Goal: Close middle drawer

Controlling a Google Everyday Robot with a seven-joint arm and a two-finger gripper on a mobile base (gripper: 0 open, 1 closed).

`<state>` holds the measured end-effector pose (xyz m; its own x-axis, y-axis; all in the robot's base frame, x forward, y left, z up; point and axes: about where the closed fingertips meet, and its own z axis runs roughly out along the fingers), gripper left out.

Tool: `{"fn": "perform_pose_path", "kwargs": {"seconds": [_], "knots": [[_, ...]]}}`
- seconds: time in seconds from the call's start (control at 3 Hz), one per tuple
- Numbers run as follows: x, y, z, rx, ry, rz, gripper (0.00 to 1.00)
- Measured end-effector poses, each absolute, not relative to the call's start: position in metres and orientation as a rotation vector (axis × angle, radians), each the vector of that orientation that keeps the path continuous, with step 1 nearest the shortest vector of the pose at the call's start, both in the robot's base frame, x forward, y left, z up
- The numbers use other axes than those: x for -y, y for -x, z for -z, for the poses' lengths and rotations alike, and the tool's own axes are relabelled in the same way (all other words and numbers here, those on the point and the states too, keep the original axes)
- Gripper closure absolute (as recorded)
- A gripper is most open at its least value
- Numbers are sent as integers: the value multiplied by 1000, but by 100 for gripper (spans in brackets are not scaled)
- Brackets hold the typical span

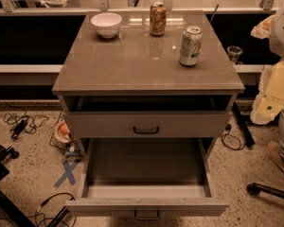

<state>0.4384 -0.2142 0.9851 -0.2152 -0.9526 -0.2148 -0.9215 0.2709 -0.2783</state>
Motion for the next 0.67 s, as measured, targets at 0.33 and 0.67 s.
{"fn": "perform_pose_path", "kwargs": {"seconds": [0.33, 0.67], "knots": [[214, -438, -985, -2207, 1708, 128, 0], [217, -440, -975, -2184, 1682, 138, 0]]}}
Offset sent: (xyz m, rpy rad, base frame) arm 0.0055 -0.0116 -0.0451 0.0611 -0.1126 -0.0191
